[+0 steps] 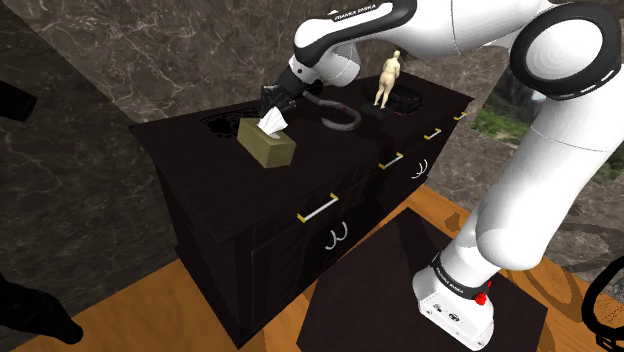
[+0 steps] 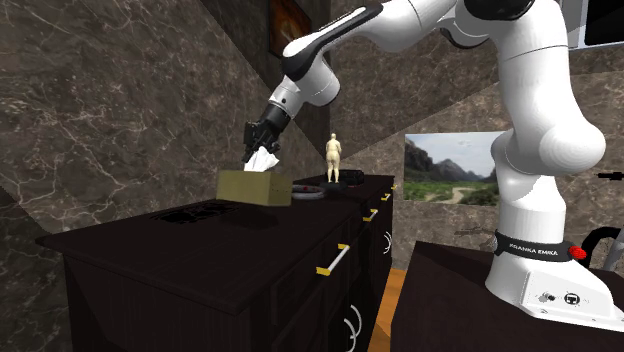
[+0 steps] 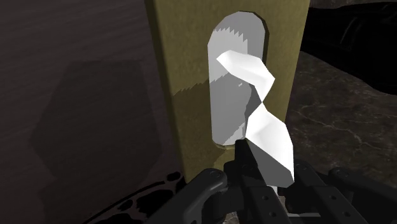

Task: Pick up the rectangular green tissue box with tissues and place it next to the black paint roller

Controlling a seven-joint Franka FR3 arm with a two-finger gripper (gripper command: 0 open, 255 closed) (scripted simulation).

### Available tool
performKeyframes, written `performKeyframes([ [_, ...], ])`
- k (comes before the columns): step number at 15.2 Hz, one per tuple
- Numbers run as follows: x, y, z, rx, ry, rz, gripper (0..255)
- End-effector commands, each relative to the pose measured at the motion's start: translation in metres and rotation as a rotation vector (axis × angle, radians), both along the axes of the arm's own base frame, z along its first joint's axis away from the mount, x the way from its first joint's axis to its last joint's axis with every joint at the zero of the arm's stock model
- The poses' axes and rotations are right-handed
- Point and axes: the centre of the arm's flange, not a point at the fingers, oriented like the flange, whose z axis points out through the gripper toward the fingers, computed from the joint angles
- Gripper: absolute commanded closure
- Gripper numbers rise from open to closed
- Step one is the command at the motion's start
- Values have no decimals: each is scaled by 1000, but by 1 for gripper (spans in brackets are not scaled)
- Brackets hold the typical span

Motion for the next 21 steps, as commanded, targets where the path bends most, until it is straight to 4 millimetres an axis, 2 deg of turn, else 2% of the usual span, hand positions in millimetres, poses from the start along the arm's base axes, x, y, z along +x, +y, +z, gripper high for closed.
performKeyframes([
  [1,0,0,11,0,0,0,255],
  [21,0,0,116,0,0,0,255],
])
